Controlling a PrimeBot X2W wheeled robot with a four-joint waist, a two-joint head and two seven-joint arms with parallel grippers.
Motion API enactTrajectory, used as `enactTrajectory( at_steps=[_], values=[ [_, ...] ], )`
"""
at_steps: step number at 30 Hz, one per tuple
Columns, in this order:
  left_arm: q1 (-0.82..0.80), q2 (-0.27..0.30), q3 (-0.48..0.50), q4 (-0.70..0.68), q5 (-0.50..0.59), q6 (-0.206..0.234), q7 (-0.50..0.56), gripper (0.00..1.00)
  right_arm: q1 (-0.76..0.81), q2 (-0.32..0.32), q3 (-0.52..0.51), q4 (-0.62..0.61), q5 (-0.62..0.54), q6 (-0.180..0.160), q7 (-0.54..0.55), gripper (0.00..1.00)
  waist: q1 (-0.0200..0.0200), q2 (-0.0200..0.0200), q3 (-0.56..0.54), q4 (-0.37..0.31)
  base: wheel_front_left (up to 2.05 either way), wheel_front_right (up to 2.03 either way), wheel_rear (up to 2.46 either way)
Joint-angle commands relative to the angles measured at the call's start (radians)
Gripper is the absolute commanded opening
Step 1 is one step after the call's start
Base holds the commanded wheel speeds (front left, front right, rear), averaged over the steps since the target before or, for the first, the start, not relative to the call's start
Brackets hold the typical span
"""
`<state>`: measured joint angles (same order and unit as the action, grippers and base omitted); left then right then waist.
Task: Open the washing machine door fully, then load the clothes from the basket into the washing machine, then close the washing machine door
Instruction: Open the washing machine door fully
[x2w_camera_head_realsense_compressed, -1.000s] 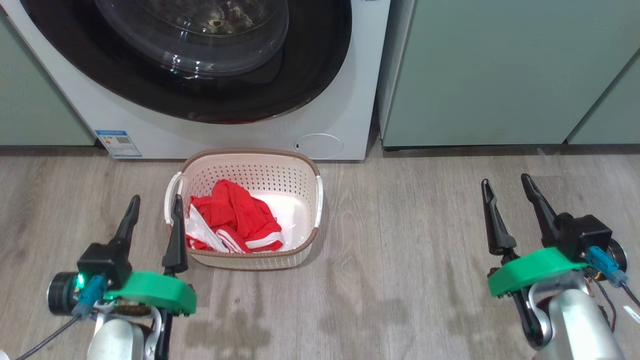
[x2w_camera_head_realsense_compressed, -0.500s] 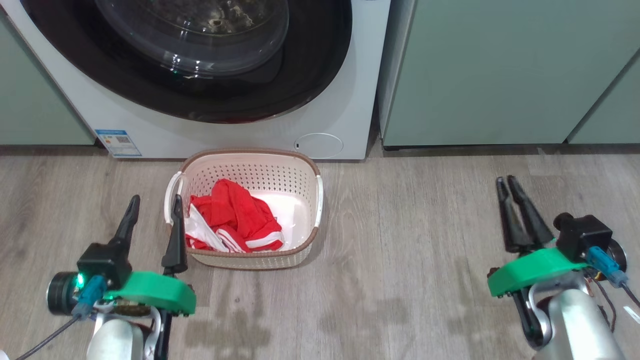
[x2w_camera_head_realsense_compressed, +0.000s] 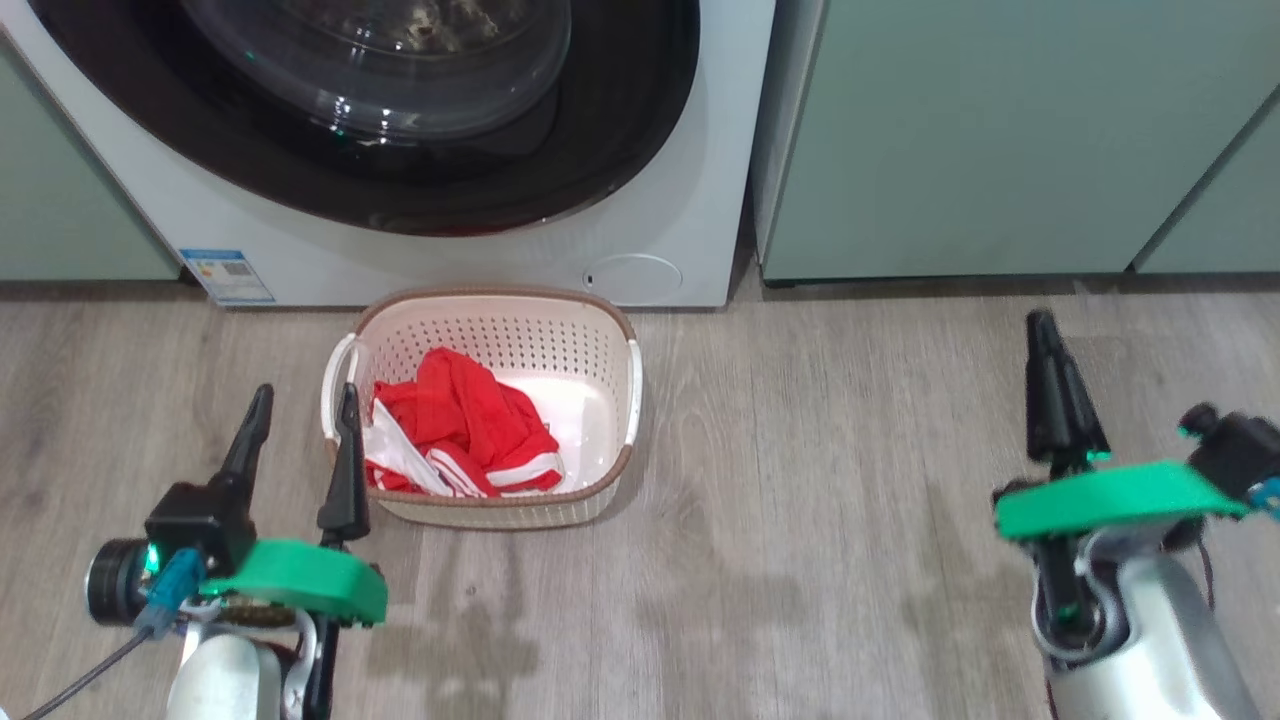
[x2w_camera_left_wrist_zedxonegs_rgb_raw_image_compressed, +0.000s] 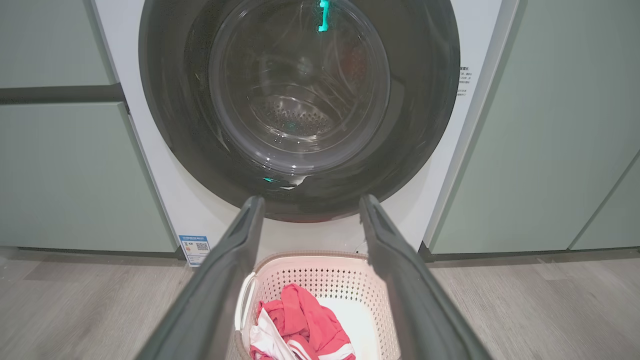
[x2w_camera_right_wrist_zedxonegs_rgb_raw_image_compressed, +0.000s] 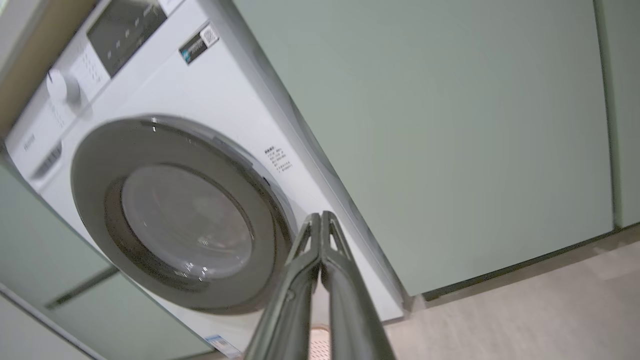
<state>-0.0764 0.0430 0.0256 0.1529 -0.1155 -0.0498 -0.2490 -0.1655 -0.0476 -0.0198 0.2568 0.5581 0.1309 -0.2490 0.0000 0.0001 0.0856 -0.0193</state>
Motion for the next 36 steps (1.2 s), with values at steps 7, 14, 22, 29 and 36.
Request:
enactTrajectory(
  at_steps=[7, 14, 22, 29, 36],
  values=[
    [-0.086, 0.008, 0.025, -0.067, 0.002, -0.005, -0.013, 1.00, -0.165, -0.003, 0.031, -0.045, 0.491, 0.000, 0.072, 0.00, 0.0000, -0.0001, 0.072, -0.002, 0.00, 0.00, 0.00],
    [-0.141, 0.008, 0.016, -0.096, -0.002, -0.010, -0.013, 1.00, -0.305, -0.003, -0.030, 0.005, 0.781, 0.000, 0.193, 0.00, 0.0000, -0.0001, 0.167, 0.011, 0.00, 0.00, 0.00],
    [-0.234, 0.007, 0.017, -0.138, -0.015, -0.014, -0.013, 1.00, -0.538, -0.052, -0.065, 0.107, 0.959, 0.000, 0.369, 0.00, 0.0000, -0.0001, 0.330, 0.040, 0.00, 0.00, 0.00],
    [-0.290, 0.007, -0.001, -0.165, -0.026, -0.017, -0.013, 1.00, -0.730, -0.085, -0.029, 0.222, 0.966, 0.000, 0.461, 0.00, 0.0000, -0.0001, 0.426, 0.064, 0.00, 0.00, 0.00],
    [-0.337, 0.007, -0.020, -0.184, -0.032, -0.019, -0.013, 1.00, -0.925, -0.088, 0.023, 0.332, 0.968, 0.000, 0.567, 0.00, 0.0000, -0.0001, 0.498, 0.086, 0.00, 0.00, 0.00]
  ],
)
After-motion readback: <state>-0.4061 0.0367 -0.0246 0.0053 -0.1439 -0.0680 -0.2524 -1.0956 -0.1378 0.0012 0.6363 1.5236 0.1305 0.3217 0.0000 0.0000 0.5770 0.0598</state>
